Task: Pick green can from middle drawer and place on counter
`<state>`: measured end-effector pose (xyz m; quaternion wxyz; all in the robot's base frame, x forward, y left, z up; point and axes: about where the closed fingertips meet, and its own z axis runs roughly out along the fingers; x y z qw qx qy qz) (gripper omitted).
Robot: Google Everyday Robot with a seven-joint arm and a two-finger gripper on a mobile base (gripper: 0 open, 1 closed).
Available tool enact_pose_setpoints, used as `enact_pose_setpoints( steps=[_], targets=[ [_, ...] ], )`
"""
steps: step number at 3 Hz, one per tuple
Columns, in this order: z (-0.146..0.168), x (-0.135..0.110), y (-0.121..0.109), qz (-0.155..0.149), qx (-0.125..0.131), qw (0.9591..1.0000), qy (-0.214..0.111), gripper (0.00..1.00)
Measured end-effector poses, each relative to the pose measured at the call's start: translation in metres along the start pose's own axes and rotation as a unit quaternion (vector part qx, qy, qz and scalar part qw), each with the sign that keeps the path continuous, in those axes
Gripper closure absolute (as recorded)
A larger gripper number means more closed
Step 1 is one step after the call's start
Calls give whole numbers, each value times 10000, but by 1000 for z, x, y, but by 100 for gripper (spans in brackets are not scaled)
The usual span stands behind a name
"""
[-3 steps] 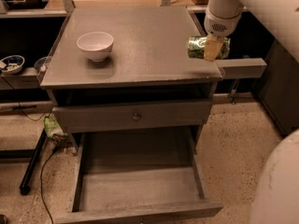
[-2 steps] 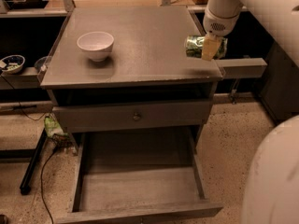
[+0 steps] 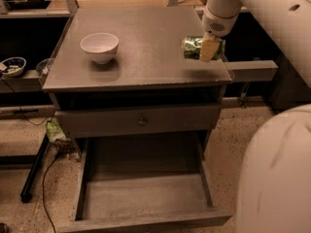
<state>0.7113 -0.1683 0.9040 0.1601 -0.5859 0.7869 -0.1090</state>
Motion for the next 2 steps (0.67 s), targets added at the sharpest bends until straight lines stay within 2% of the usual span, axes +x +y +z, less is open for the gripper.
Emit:
enact_pose_setpoints(
  steps=[2],
  targets=[
    [6, -46, 7, -422, -172, 9987, -238, 100]
  ],
)
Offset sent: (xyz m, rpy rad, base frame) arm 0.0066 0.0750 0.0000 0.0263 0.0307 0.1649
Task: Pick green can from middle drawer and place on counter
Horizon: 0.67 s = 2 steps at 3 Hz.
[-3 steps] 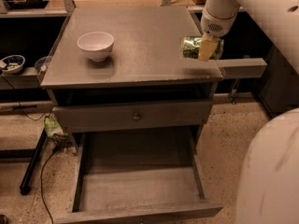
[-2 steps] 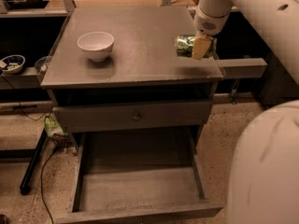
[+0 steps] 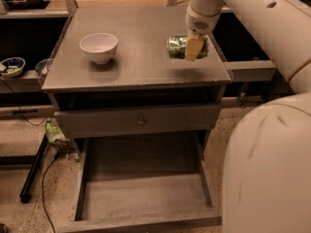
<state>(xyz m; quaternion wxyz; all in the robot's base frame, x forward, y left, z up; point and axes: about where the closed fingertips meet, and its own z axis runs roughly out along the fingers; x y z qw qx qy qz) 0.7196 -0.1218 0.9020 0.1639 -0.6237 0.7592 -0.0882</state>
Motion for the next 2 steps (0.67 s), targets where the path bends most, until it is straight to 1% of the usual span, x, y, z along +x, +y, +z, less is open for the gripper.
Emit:
enact_pose_setpoints(
  steps=[1, 2],
  targets=[
    [0, 0, 0, 1, -1, 10000, 0, 100],
    [6, 6, -1, 44, -128, 9999, 36, 100]
  ],
)
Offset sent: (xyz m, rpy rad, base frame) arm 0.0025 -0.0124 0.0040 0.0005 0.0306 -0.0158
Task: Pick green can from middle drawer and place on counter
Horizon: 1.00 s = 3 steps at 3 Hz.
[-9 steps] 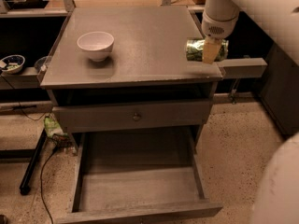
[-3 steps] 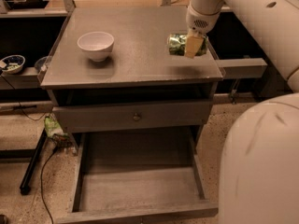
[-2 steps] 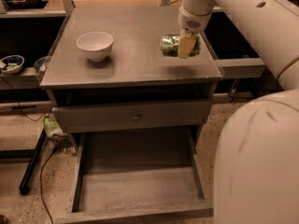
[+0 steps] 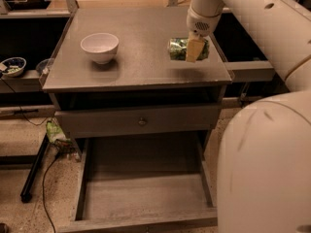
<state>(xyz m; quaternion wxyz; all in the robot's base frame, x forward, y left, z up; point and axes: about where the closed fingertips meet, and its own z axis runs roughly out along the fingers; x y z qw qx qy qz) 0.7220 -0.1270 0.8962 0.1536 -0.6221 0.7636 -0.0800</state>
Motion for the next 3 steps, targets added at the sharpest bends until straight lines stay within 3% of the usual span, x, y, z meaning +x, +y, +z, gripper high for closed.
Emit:
enact_pose_setpoints(
  steps=[3],
  targets=[
    [27, 5, 4, 25, -352, 9994, 48, 100]
  ],
)
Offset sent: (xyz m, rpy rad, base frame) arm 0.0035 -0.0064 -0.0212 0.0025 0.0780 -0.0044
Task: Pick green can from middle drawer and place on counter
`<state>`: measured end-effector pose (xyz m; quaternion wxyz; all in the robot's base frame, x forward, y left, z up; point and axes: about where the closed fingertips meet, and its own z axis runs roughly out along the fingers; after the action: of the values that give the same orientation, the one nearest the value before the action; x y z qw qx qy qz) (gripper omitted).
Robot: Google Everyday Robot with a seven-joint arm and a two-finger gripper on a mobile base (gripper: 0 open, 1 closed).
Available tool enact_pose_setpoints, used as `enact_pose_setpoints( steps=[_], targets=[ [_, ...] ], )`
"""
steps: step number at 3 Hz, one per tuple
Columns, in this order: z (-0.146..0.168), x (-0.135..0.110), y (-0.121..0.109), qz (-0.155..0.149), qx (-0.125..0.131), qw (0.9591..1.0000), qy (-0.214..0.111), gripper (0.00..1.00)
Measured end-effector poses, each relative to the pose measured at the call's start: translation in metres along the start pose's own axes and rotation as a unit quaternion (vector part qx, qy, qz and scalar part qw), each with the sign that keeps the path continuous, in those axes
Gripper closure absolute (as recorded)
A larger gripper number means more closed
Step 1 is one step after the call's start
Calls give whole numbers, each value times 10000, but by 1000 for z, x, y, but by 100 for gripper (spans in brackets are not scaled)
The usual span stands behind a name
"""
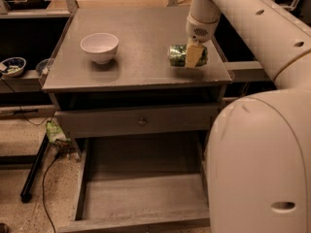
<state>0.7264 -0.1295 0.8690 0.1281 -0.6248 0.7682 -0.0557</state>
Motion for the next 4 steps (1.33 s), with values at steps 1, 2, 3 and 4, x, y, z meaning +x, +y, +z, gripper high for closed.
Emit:
enact_pose_setpoints(
  steps=[1, 2, 3, 4],
  targets=[
    [10, -1, 3, -15, -113, 9999, -7, 100],
    [10, -1, 3, -15, -118, 9999, -8, 100],
    [32, -2, 13, -9, -345, 9994, -83, 100],
    [34, -3, 13, -5, -360, 9993, -101, 96]
  ],
)
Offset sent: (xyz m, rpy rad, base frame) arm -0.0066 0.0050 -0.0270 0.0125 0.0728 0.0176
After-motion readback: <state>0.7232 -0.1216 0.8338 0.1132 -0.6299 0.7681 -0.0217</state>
